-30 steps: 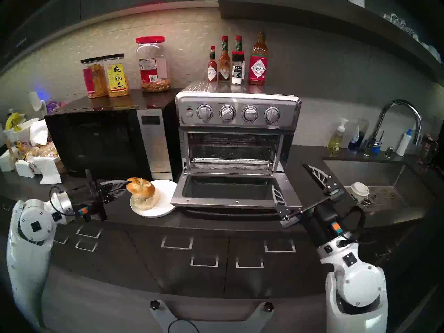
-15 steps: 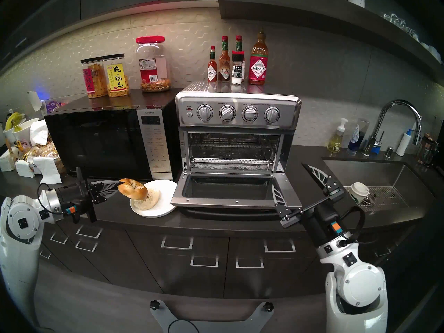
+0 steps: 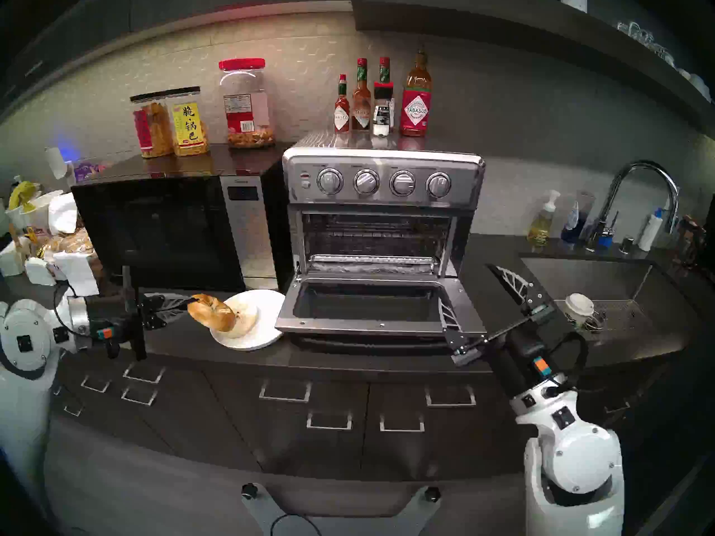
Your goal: Open the oven and place the bagel inside on the rack
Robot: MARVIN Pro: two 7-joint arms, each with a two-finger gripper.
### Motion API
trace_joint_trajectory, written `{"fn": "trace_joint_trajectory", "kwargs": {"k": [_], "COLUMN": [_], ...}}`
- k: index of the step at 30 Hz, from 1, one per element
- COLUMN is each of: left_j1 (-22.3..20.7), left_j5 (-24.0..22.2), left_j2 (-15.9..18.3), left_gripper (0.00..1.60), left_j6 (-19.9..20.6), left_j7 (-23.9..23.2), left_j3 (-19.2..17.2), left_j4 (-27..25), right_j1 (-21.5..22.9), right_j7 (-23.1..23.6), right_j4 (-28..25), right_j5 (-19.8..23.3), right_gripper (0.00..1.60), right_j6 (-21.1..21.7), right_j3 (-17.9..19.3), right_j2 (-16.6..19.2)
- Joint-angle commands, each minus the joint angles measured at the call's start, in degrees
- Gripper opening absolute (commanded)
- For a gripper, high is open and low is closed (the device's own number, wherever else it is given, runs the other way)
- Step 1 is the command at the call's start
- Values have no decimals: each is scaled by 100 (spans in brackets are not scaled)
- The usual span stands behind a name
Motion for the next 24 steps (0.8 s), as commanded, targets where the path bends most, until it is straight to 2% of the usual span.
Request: {"fn": "trace_joint_trajectory", "kwargs": {"k": [1, 12, 13, 14, 24], "left_j1": [-546, -1240, -1405, -1322, -2007], "left_j5": [-209, -269, -244, -269, -330], "left_j2": [422, 1136, 1127, 1223, 1549], "left_gripper": [0, 0, 0, 0, 0], "left_j6": [287, 502, 497, 513, 595], "left_j7": [-209, -515, -613, -515, -736], "left_j3": [177, 874, 972, 986, 1641], "left_j4": [174, 630, 690, 656, 915], "right_j1": [26, 29, 29, 29, 29], "right_j7": [10, 8, 8, 8, 8], "right_j4": [-122, -119, -119, -119, -119], "right_j5": [28, 25, 25, 25, 25], "right_gripper": [160, 160, 160, 160, 160], "right_j6": [-31, -32, -32, -32, -32], "right_j3": [-6, -7, -7, -7, -7], "right_j2": [13, 12, 12, 12, 12]}}
